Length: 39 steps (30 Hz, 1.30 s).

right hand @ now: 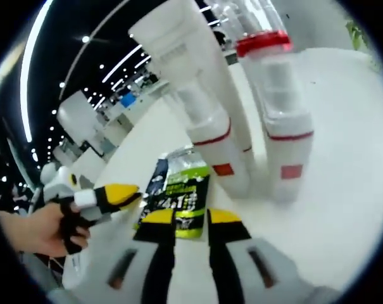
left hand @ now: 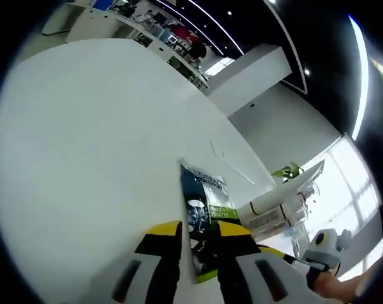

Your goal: Arrange the skincare products in the storage area until every visible bottle or jar stands upright without overlapping.

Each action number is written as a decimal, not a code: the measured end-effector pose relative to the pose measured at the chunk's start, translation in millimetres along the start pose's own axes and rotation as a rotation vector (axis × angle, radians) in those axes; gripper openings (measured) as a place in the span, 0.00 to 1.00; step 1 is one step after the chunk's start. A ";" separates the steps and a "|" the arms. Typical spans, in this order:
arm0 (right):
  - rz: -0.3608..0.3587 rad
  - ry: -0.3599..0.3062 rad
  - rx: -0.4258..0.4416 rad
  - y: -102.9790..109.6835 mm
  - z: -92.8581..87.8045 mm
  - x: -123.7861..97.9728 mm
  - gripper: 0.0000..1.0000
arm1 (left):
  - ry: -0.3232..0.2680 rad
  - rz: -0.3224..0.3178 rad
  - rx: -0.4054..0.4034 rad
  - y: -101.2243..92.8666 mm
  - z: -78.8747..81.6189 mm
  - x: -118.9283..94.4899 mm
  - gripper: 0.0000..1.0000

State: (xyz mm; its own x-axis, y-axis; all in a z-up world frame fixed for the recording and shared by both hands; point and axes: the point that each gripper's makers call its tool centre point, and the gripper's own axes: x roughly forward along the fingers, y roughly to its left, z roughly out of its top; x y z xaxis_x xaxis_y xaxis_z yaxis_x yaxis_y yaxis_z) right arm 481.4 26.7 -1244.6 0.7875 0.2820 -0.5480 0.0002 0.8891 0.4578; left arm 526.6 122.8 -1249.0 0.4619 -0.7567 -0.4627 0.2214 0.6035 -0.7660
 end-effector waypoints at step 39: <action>0.087 -0.057 -0.029 15.4 0.7 -117.7 0.23 | 0.071 0.019 0.235 -25.0 -17.3 -74.6 0.49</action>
State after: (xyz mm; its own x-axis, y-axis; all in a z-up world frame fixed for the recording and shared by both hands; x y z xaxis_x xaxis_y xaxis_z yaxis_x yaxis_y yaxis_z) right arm 389.2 6.9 -1172.6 0.8173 0.3383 -0.4664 -0.0864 0.8723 0.4812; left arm 471.8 159.8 -1203.1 0.4087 -0.7552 -0.5126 0.4110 0.6537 -0.6354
